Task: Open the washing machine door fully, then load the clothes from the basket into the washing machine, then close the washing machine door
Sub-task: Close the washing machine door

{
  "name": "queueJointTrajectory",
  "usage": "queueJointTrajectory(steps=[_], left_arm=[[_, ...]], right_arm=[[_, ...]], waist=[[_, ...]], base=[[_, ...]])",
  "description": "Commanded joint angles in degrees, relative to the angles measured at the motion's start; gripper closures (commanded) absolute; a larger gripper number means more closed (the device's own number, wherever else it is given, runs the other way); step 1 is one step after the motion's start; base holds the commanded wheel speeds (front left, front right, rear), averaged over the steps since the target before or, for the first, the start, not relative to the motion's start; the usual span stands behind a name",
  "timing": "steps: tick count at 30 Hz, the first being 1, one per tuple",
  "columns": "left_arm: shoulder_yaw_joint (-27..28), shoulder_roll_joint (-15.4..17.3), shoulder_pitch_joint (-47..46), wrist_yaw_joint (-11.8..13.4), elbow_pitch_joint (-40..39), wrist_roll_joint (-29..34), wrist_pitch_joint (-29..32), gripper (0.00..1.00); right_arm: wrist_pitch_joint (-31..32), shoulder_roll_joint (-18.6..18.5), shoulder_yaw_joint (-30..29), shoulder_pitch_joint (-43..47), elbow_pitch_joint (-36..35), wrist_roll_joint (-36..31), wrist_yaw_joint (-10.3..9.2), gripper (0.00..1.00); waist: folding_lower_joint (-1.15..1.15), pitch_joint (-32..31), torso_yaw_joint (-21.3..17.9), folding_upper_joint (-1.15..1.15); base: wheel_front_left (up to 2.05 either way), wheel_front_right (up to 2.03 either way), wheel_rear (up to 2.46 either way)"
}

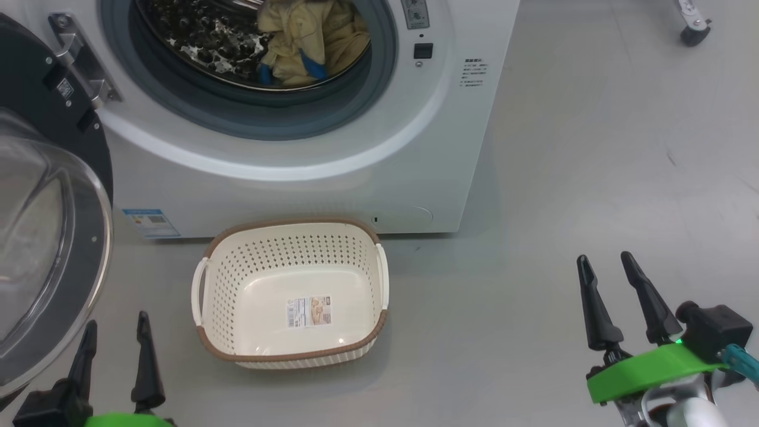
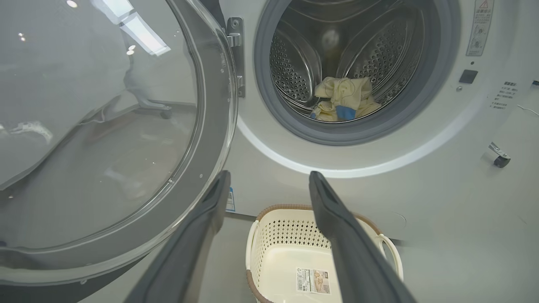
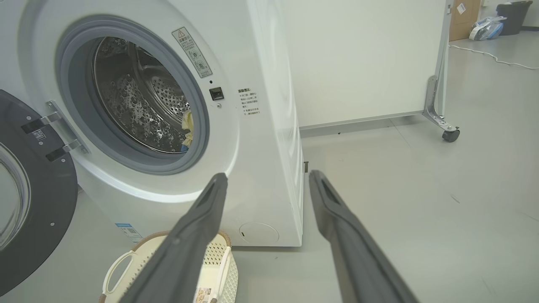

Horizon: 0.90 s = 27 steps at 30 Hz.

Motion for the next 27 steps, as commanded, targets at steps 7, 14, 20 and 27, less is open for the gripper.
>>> queueJointTrajectory(steps=[7, 14, 20, 27], left_arm=[[2.28, 0.26, -2.51, 3.87, -1.44, -0.06, -0.89, 0.0], [2.1, -0.3, -2.27, 4.11, -2.16, 0.23, -1.05, 0.0], [1.99, -0.77, -2.39, 4.19, -2.71, 0.38, -1.15, 0.0], [2.08, -1.72, -2.47, 3.97, -3.06, 0.05, -1.25, 0.0]], right_arm=[[-0.21, -1.25, 1.1, -1.22, -2.56, -0.89, 0.0, 0.0], [-0.02, -1.32, 1.56, -1.49, -3.05, -1.0, 0.0, 0.0], [0.13, -1.59, 2.39, -2.06, -3.4, -1.21, 0.0, 0.0], [0.35, -1.76, 2.96, -2.73, -3.74, -1.35, 0.0, 0.0]], waist=[[0.0, -0.05, 3.22, 0.0], [0.0, -0.13, 5.56, 0.0], [0.0, 0.02, 8.1, 0.0], [0.0, 0.32, 12.16, 0.0]], base=[[0.0, 0.0, 0.0], [0.0, 0.0, 0.0], [0.0, 0.0, 0.0], [0.0, 0.0, 0.0]])
